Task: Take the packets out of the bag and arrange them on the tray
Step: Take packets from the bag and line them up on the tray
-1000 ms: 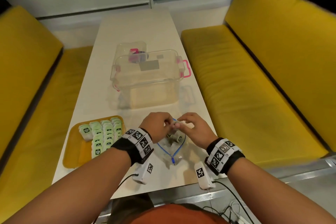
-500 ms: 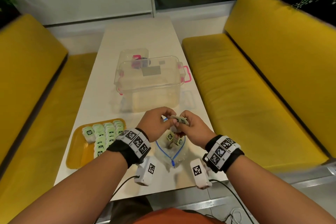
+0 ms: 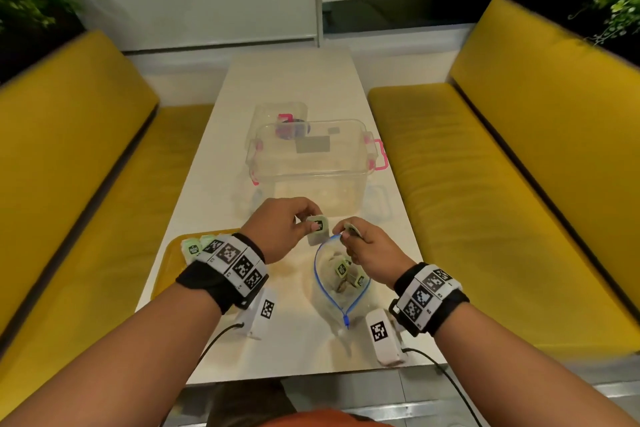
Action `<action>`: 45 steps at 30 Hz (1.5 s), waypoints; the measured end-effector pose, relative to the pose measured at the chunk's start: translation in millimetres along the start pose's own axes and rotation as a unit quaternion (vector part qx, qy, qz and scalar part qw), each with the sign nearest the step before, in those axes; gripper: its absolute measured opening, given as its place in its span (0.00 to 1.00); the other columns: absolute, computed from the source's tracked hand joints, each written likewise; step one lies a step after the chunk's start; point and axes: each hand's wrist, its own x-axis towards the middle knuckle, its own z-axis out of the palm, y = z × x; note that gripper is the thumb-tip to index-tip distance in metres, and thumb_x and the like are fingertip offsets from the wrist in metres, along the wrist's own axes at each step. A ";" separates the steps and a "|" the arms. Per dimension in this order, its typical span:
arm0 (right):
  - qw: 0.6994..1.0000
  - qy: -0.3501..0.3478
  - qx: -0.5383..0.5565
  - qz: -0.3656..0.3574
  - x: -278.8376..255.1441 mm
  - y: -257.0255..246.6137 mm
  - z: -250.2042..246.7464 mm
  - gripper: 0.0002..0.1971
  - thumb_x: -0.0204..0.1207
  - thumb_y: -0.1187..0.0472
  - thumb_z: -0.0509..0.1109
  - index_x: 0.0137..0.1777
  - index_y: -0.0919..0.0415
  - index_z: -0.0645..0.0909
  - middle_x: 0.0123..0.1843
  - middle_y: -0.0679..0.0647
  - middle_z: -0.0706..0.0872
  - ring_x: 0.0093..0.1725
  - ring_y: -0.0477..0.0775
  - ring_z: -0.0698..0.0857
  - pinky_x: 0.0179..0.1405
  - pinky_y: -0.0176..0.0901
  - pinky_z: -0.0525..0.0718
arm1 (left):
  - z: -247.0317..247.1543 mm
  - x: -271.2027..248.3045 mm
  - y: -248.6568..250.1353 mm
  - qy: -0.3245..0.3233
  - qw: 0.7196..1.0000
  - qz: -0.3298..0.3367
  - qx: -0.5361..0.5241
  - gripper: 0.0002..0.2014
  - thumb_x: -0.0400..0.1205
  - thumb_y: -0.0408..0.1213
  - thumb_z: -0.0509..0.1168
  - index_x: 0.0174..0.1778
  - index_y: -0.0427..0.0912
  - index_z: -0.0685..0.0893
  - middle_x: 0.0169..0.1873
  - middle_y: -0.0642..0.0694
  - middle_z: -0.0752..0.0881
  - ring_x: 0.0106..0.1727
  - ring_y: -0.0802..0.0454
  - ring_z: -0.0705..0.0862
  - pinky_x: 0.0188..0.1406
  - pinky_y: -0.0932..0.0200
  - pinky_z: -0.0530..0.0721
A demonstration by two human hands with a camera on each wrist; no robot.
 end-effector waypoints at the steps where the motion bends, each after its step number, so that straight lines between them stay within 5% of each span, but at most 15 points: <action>1: 1.000 0.009 -0.010 -0.007 2.3 -4.8 1.1 0.10 0.86 0.64 0.59 0.50 0.52 0.81 0.34 0.47 0.77 0.32 0.48 0.72 0.36 0.45 0.73 | -6.2 -1.9 -0.9 0.006 1.000 0.000 0.008 0.03 0.80 0.43 0.70 0.45 0.58 0.84 0.37 0.58 0.85 0.32 0.64 0.77 0.36 0.69 0.71; 4: 0.999 0.019 -0.008 -0.045 10.3 -18.4 5.7 0.01 0.81 0.61 0.69 0.50 0.54 0.81 0.33 0.46 0.75 0.30 0.46 0.72 0.35 0.42 0.73 | -24.4 -7.5 -3.5 0.021 0.999 0.005 0.035 0.02 0.80 0.43 0.69 0.44 0.56 0.84 0.34 0.60 0.82 0.33 0.64 0.77 0.35 0.68 0.70; 8: 0.997 0.004 0.017 -0.069 23.0 -39.0 21.5 0.13 0.73 0.56 0.79 0.56 0.51 0.84 0.38 0.36 0.83 0.43 0.39 0.82 0.49 0.30 0.78 | -45.3 -14.5 -6.4 0.027 0.998 0.015 0.048 0.01 0.80 0.45 0.69 0.45 0.57 0.85 0.33 0.63 0.82 0.37 0.60 0.81 0.38 0.65 0.76; 11: 0.995 -0.008 -0.020 -0.093 36.5 -48.0 37.7 0.06 0.72 0.52 0.80 0.47 0.47 0.88 0.49 0.45 0.89 0.55 0.43 0.86 0.61 0.41 0.81 | -58.9 -17.9 -9.4 0.041 0.998 0.020 0.040 0.00 0.80 0.46 0.70 0.44 0.57 0.86 0.33 0.63 0.83 0.38 0.59 0.81 0.38 0.68 0.76; 17: 0.991 -0.015 -0.067 -0.118 63.4 -57.6 67.4 0.07 0.73 0.54 0.79 0.47 0.55 0.90 0.44 0.46 0.87 0.48 0.42 0.85 0.51 0.35 0.78 | -84.9 -23.4 -33.0 0.048 0.996 -0.006 0.081 0.01 0.79 0.49 0.69 0.44 0.60 0.84 0.36 0.65 0.84 0.33 0.63 0.80 0.34 0.70 0.70; 21: 0.986 -0.050 -0.103 -0.118 79.3 -60.3 86.9 0.03 0.72 0.56 0.79 0.44 0.48 0.89 0.44 0.49 0.87 0.49 0.48 0.86 0.55 0.48 0.82 | -98.9 -25.2 -54.3 0.024 0.985 -0.015 0.170 0.03 0.79 0.47 0.68 0.47 0.59 0.85 0.40 0.63 0.86 0.31 0.70 0.76 0.31 0.75 0.64; 26: 0.985 -0.059 -0.105 -0.123 91.1 -61.9 111.9 0.06 0.75 0.52 0.76 0.37 0.42 0.90 0.42 0.49 0.86 0.46 0.48 0.85 0.55 0.51 0.82 | -108.6 -29.8 -76.4 0.019 0.985 -0.016 0.169 0.04 0.79 0.49 0.69 0.47 0.56 0.87 0.37 0.61 0.86 0.32 0.69 0.76 0.32 0.72 0.67; 33: 0.988 -0.074 -0.109 -0.079 106.8 -56.4 133.3 0.06 0.73 0.49 0.78 0.46 0.44 0.83 0.50 0.48 0.87 0.53 0.47 0.84 0.56 0.45 0.81 | -118.0 -34.9 -113.9 0.018 0.979 -0.069 0.190 0.05 0.80 0.49 0.69 0.47 0.55 0.89 0.40 0.58 0.88 0.38 0.61 0.79 0.34 0.66 0.71; 36: 0.993 -0.077 -0.085 -0.035 110.1 -51.1 136.7 0.15 0.75 0.60 0.76 0.57 0.56 0.75 0.48 0.48 0.81 0.45 0.43 0.80 0.46 0.37 0.80 | -119.7 -38.5 -136.8 -0.025 0.964 -0.121 0.235 0.04 0.80 0.47 0.69 0.46 0.54 0.88 0.42 0.57 0.88 0.44 0.58 0.82 0.36 0.65 0.75; 39: 0.997 -0.074 -0.033 0.008 113.5 -46.8 140.2 0.12 0.77 0.71 0.65 0.57 0.63 0.69 0.40 0.50 0.74 0.33 0.46 0.75 0.37 0.40 0.79 | -113.1 -38.6 -161.3 -0.111 0.933 -0.174 0.295 0.04 0.80 0.43 0.69 0.46 0.53 0.89 0.45 0.56 0.88 0.47 0.55 0.84 0.39 0.60 0.78; 42: 0.995 -0.073 0.035 0.050 119.2 -47.3 142.8 0.05 0.73 0.62 0.62 0.46 0.58 0.68 0.34 0.52 0.71 0.30 0.51 0.68 0.31 0.46 0.69 | -102.0 -35.0 -182.5 -0.192 0.904 -0.195 0.329 0.07 0.79 0.35 0.68 0.45 0.51 0.90 0.44 0.54 0.90 0.44 0.55 0.85 0.37 0.61 0.78; 45: 0.993 -0.077 0.056 0.067 124.2 -50.4 143.4 0.05 0.66 0.59 0.61 0.41 0.58 0.71 0.33 0.56 0.76 0.30 0.53 0.71 0.34 0.49 0.70 | -90.9 -28.3 -194.1 -0.235 0.889 -0.189 0.345 0.09 0.78 0.32 0.66 0.43 0.49 0.90 0.43 0.52 0.90 0.45 0.52 0.87 0.37 0.61 0.80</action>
